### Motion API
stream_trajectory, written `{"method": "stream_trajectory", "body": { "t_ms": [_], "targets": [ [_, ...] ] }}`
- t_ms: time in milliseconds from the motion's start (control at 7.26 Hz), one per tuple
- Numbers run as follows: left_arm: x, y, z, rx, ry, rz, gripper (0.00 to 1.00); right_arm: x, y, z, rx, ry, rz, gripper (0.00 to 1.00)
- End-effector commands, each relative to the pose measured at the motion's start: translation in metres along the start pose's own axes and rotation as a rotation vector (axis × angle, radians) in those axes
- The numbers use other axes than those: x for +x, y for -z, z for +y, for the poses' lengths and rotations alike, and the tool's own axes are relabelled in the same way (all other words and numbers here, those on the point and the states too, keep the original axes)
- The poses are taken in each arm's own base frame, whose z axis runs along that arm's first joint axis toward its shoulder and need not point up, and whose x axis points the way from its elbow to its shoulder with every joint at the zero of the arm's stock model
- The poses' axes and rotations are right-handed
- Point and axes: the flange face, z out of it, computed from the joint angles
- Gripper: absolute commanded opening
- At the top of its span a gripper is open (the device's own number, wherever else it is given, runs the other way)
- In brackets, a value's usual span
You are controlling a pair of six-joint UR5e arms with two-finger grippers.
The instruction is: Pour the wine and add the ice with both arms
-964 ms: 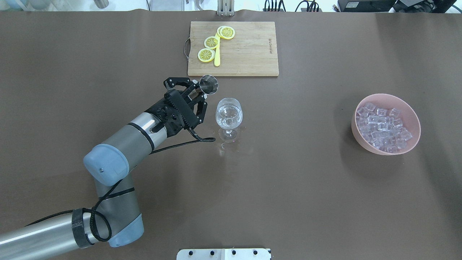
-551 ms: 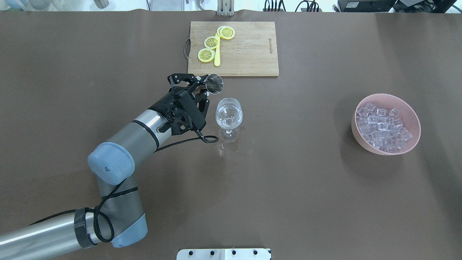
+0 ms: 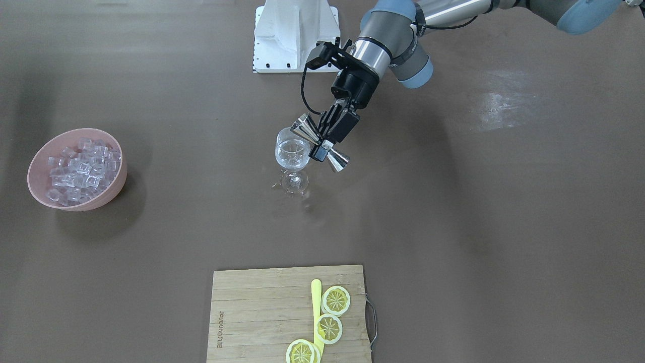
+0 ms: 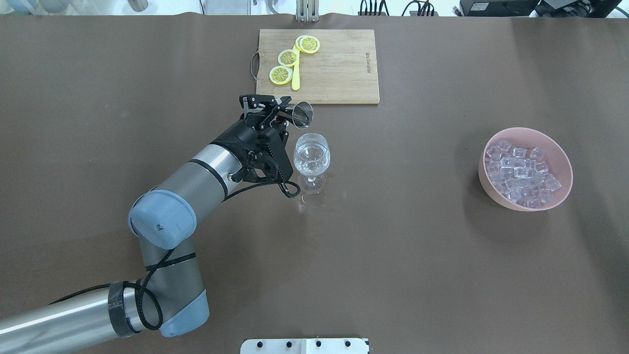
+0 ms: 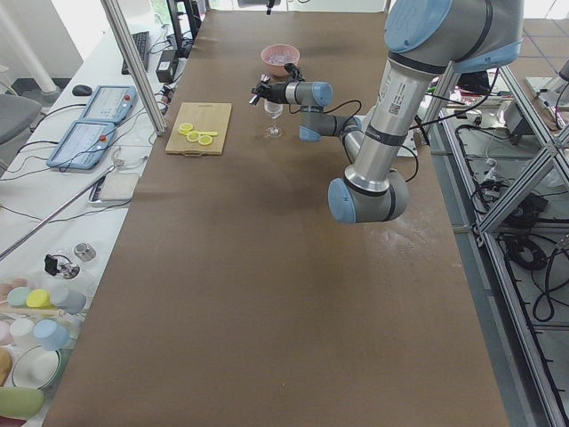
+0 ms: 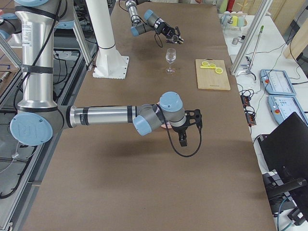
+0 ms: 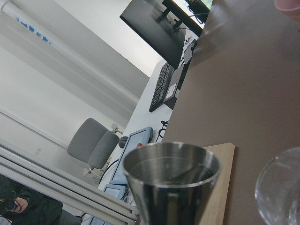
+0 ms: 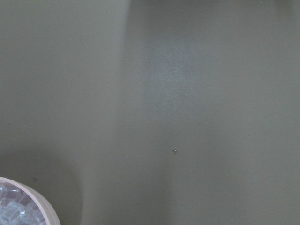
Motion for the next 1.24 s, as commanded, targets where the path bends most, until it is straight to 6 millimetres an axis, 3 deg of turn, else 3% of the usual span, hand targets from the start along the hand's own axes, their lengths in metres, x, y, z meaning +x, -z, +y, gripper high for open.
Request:
{"method": "stream_trajectory", "body": {
  "t_ms": [0,1101],
  "targets": [
    [-0.0007,-0.0021,-0.0014,-0.013,-0.095,0.0,0.0,0.0007,-0.0003,0.0011,-0.001,-0.003,0.001,1.0],
    [-0.0052,-0.0091,0.0011,-0.07,-0.266,-0.006,0.0,-0.0023,0.0023,0.0002,0.003,0.001,-0.003,1.0]
  ]
}}
